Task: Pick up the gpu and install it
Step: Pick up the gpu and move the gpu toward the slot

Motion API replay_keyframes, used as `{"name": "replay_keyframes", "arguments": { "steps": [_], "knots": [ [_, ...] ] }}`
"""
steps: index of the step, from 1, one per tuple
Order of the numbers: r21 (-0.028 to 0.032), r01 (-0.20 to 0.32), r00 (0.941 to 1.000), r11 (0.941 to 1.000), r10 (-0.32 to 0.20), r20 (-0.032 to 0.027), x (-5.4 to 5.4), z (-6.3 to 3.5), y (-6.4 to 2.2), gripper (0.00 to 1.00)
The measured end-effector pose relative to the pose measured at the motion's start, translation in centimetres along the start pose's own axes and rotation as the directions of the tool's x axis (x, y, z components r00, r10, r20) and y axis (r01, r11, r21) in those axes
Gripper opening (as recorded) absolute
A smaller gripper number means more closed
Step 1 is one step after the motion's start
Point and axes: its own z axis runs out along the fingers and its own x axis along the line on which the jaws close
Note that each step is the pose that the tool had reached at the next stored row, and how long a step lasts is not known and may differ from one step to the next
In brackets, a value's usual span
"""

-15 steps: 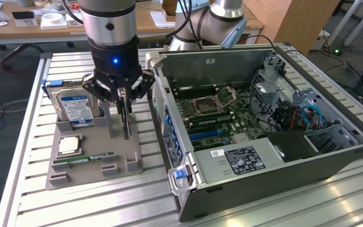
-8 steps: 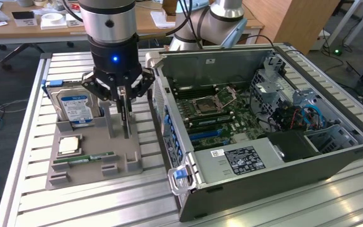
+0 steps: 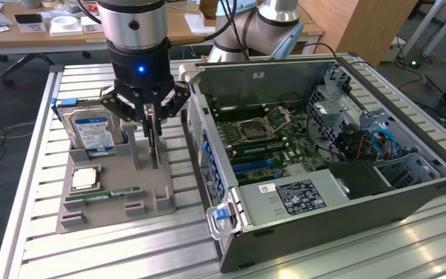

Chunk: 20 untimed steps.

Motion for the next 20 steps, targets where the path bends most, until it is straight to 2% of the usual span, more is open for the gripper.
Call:
{"name": "replay_keyframes", "arguments": {
  "steps": [5, 8, 20],
  "knots": [
    [0.0003, 0.0, 1.0, 1.0, 0.0, -0.0003, 0.0, -0.05, 0.0, 0.26],
    [0.0002, 0.0, 1.0, 1.0, 0.0, -0.0002, 0.0, -0.39, 0.02, 0.26],
    [0.0002, 0.0, 1.0, 1.0, 0.0, -0.0002, -0.1, -3.1, 0.14, 0.26]
  ]
}}
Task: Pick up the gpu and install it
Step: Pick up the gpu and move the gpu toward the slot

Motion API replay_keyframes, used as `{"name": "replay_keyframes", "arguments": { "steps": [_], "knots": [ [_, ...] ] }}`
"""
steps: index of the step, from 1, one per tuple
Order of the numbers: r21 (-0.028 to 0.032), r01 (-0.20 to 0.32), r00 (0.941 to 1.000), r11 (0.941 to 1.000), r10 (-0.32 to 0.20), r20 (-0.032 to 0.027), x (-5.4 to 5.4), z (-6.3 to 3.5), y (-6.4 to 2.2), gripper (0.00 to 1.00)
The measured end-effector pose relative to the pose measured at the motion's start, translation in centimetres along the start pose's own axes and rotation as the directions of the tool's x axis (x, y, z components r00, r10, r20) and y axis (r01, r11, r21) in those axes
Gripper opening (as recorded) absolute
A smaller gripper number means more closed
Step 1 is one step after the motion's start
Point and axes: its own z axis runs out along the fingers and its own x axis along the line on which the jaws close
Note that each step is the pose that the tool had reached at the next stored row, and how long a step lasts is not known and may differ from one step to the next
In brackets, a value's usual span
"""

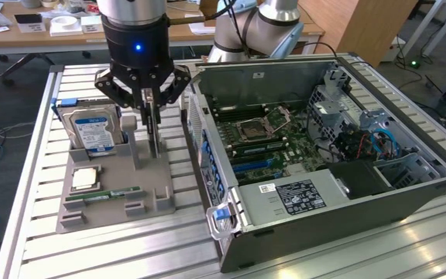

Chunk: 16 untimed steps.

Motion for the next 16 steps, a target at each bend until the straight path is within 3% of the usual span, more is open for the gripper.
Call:
{"name": "replay_keyframes", "arguments": {
  "steps": [16],
  "knots": [
    [0.0, 0.0, 1.0, 1.0, 0.0, 0.0, -0.1, -4.29, 0.2, 0.26]
  ]
}}
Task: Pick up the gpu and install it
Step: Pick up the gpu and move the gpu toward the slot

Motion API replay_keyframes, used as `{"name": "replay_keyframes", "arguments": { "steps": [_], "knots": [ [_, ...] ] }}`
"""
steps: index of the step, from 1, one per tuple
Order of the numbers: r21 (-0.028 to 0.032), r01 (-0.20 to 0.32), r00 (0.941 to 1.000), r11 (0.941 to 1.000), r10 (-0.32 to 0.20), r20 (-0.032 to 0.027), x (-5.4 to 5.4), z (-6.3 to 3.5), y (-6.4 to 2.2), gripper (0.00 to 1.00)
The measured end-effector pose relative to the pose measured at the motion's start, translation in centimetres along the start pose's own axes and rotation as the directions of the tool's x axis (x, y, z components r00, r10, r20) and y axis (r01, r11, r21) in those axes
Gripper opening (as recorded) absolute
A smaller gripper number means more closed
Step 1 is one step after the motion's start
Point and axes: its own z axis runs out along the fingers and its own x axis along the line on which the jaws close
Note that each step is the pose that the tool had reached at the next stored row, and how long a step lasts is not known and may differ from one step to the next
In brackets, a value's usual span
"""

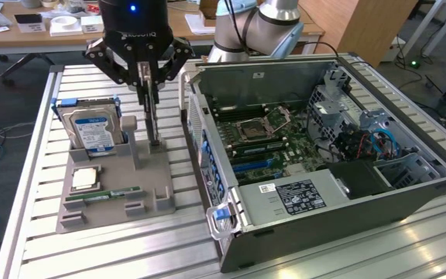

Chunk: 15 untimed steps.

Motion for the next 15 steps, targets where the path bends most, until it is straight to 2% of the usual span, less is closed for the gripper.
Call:
{"name": "replay_keyframes", "arguments": {
  "steps": [8, 15],
  "knots": [
    [0.0, 0.0, 1.0, 1.0, 0.0, 0.0, 0.0, -1.5, 0.07, 0.26],
    [-0.0001, 0.0, 1.0, 1.0, 0.0, 0.0001, 0.0, -1.91, 0.09, 0.26]
  ]
}}
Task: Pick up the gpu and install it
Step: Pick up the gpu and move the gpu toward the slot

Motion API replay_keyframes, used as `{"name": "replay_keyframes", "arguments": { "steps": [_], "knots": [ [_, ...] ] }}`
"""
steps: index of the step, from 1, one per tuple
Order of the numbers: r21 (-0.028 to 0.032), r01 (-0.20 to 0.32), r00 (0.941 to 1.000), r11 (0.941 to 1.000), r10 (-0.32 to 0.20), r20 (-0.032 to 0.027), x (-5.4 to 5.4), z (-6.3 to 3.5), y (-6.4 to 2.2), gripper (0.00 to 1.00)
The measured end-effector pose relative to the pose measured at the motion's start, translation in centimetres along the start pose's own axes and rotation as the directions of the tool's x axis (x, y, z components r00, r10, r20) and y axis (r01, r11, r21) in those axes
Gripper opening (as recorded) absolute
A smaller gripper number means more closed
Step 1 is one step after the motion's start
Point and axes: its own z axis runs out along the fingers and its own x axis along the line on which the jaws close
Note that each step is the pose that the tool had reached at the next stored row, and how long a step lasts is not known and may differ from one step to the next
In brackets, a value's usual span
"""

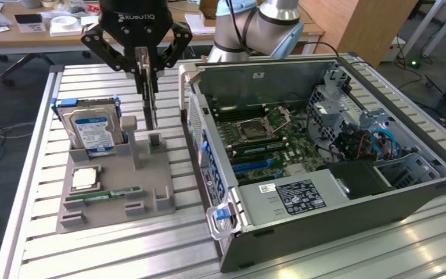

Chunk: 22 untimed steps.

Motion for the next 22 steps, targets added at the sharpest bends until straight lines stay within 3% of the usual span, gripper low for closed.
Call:
{"name": "replay_keyframes", "arguments": {
  "steps": [22],
  "knots": [
    [0.0001, 0.0, 1.0, 1.0, 0.0, -0.0001, -0.24, -0.24, 0.02, 0.26]
  ]
}}
